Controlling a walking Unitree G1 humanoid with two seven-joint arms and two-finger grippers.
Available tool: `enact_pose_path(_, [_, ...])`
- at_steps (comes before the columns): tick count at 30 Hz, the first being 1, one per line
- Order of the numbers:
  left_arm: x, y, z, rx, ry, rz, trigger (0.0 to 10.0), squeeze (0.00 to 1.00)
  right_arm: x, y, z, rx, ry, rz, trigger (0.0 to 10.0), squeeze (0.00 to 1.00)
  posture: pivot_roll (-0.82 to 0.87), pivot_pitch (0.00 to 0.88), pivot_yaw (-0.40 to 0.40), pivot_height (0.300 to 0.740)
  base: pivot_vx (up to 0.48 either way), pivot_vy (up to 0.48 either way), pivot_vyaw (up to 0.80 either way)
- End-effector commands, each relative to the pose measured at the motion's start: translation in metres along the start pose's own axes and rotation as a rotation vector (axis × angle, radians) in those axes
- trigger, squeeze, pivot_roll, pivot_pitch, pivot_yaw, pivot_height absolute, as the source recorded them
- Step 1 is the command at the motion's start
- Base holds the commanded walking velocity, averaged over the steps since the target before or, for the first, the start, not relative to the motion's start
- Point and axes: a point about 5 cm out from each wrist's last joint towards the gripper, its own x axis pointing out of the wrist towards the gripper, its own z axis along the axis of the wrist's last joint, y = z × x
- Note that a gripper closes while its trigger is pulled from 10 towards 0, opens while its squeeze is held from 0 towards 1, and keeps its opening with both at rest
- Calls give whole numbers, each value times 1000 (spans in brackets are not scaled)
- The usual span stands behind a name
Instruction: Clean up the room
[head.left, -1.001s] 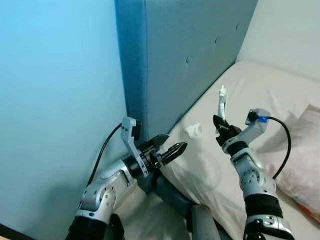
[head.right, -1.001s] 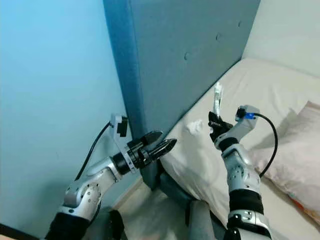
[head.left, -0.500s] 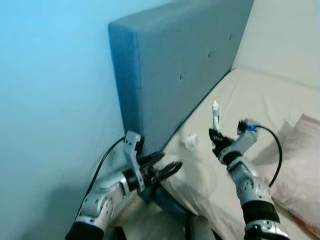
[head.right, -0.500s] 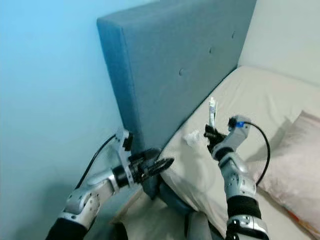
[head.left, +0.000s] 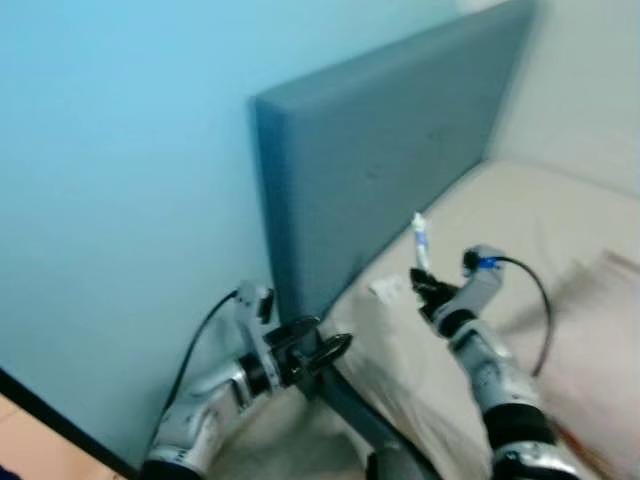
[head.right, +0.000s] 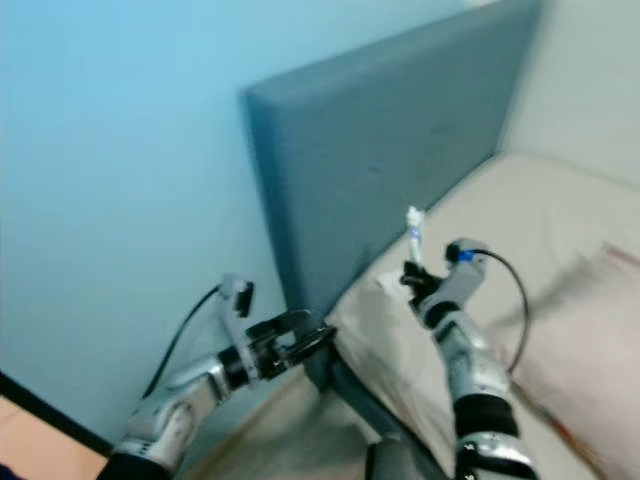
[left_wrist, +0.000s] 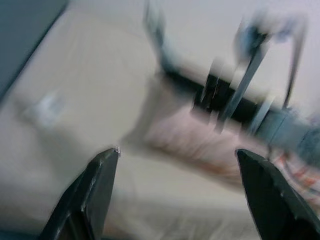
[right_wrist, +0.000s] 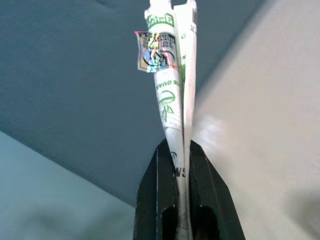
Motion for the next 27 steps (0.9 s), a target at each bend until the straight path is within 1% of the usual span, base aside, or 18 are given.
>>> enact_pose_path(1, [-5, 3, -7, -12, 13, 13, 10000, 0, 1, 2, -8, 8, 19, -9, 0, 0, -65, 74, 25, 676, 0, 0, 0])
enact_pose_path(9, [-2, 2, -6, -9, 5, 7, 10000, 0, 1, -1, -8, -6, 19, -32, 0, 0, -68, 75, 26, 701, 0, 0, 0])
enact_pose_path(10, [-1, 1, -7, -8, 4, 5, 10000, 0, 0, -3, -8, -11, 23, -47, 0, 0, -69, 74, 26, 711, 0, 0, 0])
enact_pose_path(15, [1, 0, -7, -6, 1, 3, 10000, 0, 0, -4, -9, -14, 28, -58, 0, 0, -70, 73, 27, 721, 0, 0, 0])
enact_pose_path(20, [4, 0, -8, -1, -5, 4, 10000, 0, 0, -9, -9, -28, 40, -86, 0, 0, -73, 68, 24, 740, 0, 0, 0])
enact_pose_path(26, [7, 0, -7, 6, -14, 13, 10000, 0, -1, -12, -10, -37, 48, -102, 0, 0, -75, 67, 23, 740, 0, 0, 0])
enact_pose_path(27, [8, 0, -8, 11, -17, 19, 10000, 0, -2, -16, -13, -43, 69, -138, 0, 0, -76, 67, 24, 740, 0, 0, 0])
